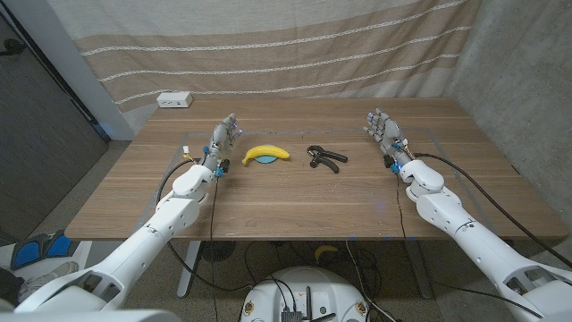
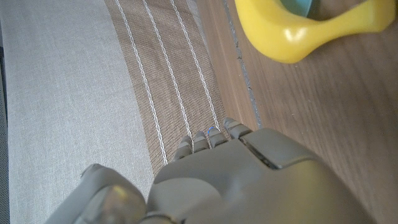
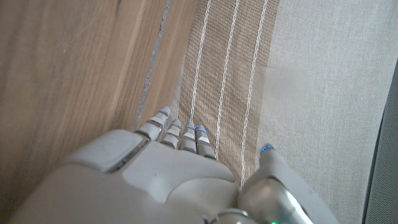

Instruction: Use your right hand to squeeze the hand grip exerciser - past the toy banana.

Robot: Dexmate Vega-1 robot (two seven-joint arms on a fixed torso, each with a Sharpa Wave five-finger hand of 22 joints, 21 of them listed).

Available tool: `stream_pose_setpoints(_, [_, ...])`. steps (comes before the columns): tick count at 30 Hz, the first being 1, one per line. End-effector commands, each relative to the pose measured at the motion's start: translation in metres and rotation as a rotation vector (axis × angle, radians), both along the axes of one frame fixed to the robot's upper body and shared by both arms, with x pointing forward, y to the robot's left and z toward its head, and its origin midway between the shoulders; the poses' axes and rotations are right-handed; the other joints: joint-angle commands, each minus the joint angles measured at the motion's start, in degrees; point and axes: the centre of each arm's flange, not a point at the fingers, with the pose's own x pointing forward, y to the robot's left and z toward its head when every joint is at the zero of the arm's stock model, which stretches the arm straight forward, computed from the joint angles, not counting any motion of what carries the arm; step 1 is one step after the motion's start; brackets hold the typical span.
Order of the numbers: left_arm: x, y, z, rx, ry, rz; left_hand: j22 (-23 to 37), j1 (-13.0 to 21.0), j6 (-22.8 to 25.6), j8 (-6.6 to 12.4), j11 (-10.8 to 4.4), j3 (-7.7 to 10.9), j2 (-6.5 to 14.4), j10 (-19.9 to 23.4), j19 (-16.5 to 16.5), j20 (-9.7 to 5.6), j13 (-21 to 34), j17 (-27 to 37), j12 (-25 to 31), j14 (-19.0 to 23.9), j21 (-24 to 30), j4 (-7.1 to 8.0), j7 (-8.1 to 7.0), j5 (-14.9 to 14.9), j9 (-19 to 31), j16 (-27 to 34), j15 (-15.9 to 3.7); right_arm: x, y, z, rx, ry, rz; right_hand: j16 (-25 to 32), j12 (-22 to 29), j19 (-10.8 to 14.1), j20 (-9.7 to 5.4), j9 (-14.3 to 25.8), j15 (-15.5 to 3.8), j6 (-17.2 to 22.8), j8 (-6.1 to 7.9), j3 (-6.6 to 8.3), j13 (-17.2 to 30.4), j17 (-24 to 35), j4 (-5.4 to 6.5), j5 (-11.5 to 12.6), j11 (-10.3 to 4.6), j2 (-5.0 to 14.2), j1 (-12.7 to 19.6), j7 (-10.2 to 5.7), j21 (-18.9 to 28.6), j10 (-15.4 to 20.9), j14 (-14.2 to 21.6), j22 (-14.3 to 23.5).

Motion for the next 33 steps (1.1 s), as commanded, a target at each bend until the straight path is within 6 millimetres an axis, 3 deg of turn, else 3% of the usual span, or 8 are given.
stream_pose_setpoints(1, [-0.032, -0.016, 0.006, 0.03, -0.017, 0.061, 0.21, -0.04, 0.39, 0.56, 0.03, 0.38, 0.64, -1.57, 1.03, 0.0, 0.1, 0.1, 0.64, -0.59, 0.39, -0.52, -0.16, 0.39, 0.27, 0.44, -0.18, -0.001, -0.028, -0.011, 0.049, 0.005, 0.028, 0.34, 0.41, 0.57, 0.09, 0.1, 0.18, 0.64, 0.36, 0.19, 0.24, 0.12, -0.03, 0.33, 0.28, -0.12, 0.64, 0.15, 0.18, 0.54, 0.65, 0.09])
stream_pose_setpoints(10, [-0.033, -0.006, 0.002, 0.015, -0.014, 0.071, 0.22, 0.05, 1.37, 0.88, -0.19, 0.24, 0.35, -0.49, 2.23, 0.11, 0.09, 0.05, 0.93, 0.25, 0.51, -1.22, -0.4, 0.36, 0.27, 0.54, -0.26, -0.001, -0.024, -0.018, 0.064, 0.016, 0.018, 1.12, 0.71, 2.05, 1.85, 0.15, 2.17, 1.71, 0.56, 0.12, 0.29, -0.04, -0.71, 0.56, 0.59, 0.08, 0.61, 0.7, 0.42, 1.96, 2.83, 0.18])
stream_pose_setpoints(19, [-0.033, -0.002, 0.011, 0.051, -0.055, 0.08, 0.24, 0.15, 1.82, 0.94, 0.08, 0.2, 0.28, -0.03, 3.04, 0.19, 0.1, 0.03, 0.98, 0.85, 0.55, -1.74, -0.01, 0.34, 0.29, 0.58, -0.28, -0.007, -0.018, -0.023, 0.069, 0.014, -0.003, 1.3, 0.69, 1.5, 2.34, 0.17, 2.2, 2.16, 0.6, 0.24, 0.31, -0.12, -1.35, 0.74, 0.65, 0.06, 0.91, 0.44, 0.02, 2.35, 3.43, 0.2])
stream_pose_setpoints(24, [-0.037, -0.005, 0.023, 0.1, -0.122, 0.117, 0.42, 0.24, 4.51, 1.37, 0.46, 0.02, -0.09, 2.46, 7.12, 3.51, 0.14, 0.11, 1.32, 5.5, 1.22, -3.57, -1.79, 0.13, 0.41, 1.27, 2.88, -0.01, -0.018, -0.026, 0.085, 0.02, -0.013, 1.48, 0.76, 1.66, 3.21, 0.19, 2.73, 2.46, 0.62, 0.33, 0.34, -0.1, -1.82, 0.87, 0.72, 0.08, 1.11, 0.37, -0.06, 2.87, 3.89, 0.23])
stream_pose_setpoints(33, [-0.038, -0.001, 0.034, 0.148, -0.157, 0.161, 0.58, 0.52, 6.7, 1.59, 0.67, 0.23, -0.11, 5.58, 9.61, 4.31, 0.26, 0.25, 1.93, 10.46, 1.58, -5.1, -2.46, -0.05, 0.5, 1.99, 2.89, -0.018, -0.02, -0.033, 0.1, 0.03, -0.028, 1.75, 0.97, 2.07, 2.98, 0.22, 2.21, 3.76, 0.94, 0.45, 0.38, 0.02, -2.42, 1.03, 0.74, 0.18, 1.34, 0.56, -0.09, 3.91, 4.44, 0.26])
